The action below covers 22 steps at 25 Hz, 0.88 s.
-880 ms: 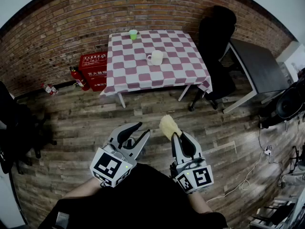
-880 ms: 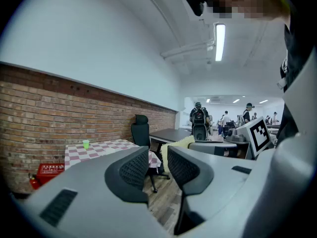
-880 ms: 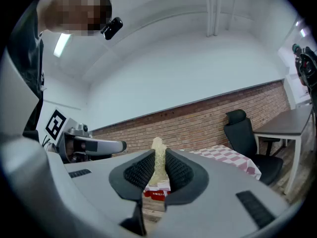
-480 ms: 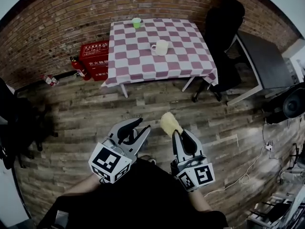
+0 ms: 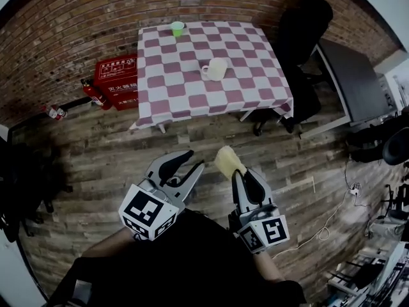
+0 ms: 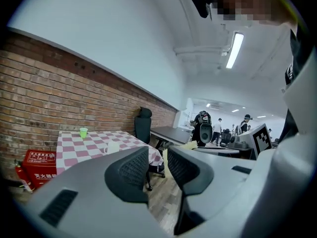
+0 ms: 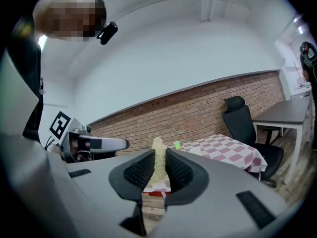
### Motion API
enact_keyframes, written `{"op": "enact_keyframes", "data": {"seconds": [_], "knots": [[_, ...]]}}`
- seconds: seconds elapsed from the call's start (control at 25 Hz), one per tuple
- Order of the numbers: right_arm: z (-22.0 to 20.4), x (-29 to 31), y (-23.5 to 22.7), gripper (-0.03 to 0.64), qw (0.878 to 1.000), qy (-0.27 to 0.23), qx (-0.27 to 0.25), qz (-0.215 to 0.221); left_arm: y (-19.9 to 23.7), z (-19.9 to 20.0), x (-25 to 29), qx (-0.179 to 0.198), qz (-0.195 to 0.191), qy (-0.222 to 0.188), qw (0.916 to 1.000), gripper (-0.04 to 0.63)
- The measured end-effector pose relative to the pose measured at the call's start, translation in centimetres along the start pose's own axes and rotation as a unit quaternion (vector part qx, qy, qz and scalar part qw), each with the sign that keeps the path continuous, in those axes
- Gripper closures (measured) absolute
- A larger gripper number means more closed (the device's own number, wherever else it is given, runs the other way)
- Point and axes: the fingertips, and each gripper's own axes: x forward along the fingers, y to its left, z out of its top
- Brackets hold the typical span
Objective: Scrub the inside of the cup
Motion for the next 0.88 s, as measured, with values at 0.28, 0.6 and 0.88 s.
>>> {"op": "enact_keyframes", "data": {"seconds": [0.28,0.6,0.88], "knots": [[-1.3,7.6,-1.0,0.543,0.997,0.063,-0.018,-0.051,8.9,1.0,2.5,-0.030,-0.023,0.002,0.9993,0.468],[-1.5,13.3,-1.7,0.543,0.993,0.097,-0.017,-0.058,15.8,1.5,4.5,-0.059,-0.013,0.003,0.9982,0.468],[-2.9,17.6,-5.9,0.543,0.993,0.110,0.024,-0.032,19.9,1.1,8.5,-0.066,0.029,0.020,0.9972,0.468]]}}
